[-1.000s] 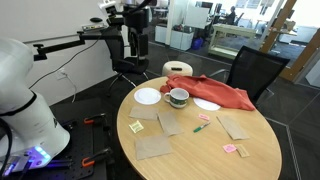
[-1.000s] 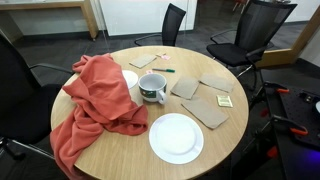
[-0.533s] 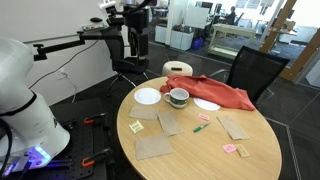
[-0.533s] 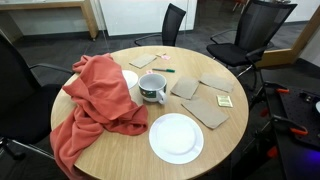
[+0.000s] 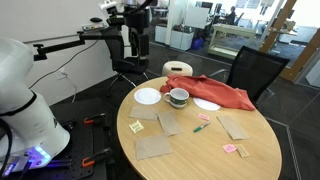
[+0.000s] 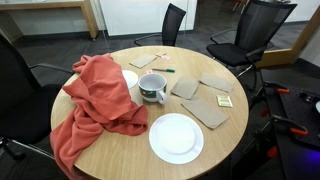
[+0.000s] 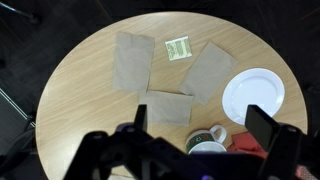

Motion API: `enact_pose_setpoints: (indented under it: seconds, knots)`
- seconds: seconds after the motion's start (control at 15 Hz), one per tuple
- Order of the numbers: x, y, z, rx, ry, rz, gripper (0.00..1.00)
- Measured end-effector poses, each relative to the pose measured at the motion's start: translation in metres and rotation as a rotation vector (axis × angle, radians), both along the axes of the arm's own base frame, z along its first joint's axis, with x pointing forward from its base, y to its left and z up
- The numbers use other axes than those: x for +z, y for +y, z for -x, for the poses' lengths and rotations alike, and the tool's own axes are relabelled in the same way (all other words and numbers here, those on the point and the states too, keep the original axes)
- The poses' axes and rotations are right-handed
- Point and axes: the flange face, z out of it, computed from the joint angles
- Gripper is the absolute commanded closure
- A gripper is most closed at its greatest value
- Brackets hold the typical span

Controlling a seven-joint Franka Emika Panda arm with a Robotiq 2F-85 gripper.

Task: Move the mug to the right

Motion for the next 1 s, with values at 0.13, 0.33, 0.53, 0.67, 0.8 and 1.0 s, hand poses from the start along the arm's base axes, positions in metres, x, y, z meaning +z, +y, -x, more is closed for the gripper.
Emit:
enact_pose_setpoints:
  seconds: [0.13, 0.33, 0.53, 0.67, 0.8, 1.0]
  knots:
    - [-0.003, 0.000, -0.005, 0.000, -0.011, -0.001, 0.00]
    - [-0.012, 0.000, -0.017, -0.008, -0.032, -0.006, 0.00]
    - [-0.026, 0.002, -0.033, -0.034, -0.050, -0.026, 0.00]
    - [-0.035, 0.002, -0.046, -0.065, -0.058, -0.037, 0.00]
    - [-0.043, 0.003, -0.062, -0.101, -0.061, -0.042, 0.00]
    - [-0.053, 0.009, -0.087, -0.147, -0.062, -0.056, 0.00]
